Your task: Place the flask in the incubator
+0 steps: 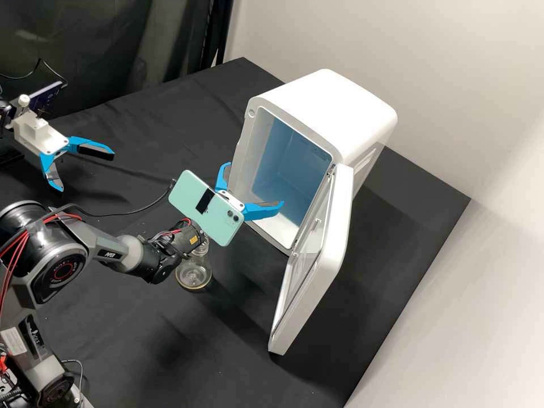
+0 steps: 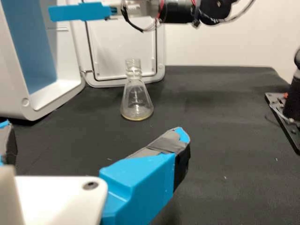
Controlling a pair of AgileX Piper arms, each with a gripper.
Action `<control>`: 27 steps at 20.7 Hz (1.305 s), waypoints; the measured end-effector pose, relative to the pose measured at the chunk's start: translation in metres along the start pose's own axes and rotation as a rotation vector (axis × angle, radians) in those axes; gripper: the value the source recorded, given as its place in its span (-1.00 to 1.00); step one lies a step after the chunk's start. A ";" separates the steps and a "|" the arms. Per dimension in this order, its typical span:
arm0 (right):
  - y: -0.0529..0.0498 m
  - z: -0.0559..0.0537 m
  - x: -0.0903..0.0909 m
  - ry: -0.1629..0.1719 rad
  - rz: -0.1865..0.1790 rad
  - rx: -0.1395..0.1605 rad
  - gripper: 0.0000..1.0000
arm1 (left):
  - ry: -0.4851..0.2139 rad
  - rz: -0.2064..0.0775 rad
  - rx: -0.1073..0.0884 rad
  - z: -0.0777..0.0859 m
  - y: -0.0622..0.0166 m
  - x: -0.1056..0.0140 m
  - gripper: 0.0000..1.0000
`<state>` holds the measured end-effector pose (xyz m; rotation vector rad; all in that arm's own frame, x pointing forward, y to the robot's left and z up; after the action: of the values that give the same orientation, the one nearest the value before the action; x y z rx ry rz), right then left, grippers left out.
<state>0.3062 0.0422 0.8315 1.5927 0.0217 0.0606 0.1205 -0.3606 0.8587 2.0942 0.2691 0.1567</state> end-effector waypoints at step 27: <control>-0.020 0.025 -0.081 0.014 -0.046 -0.035 1.00 | 0.018 0.051 -0.006 0.005 0.0104 -0.009 1.00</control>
<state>0.2272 0.0137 0.8085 1.5563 0.0680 0.0364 0.1142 -0.3722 0.8651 2.0950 0.2262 0.2067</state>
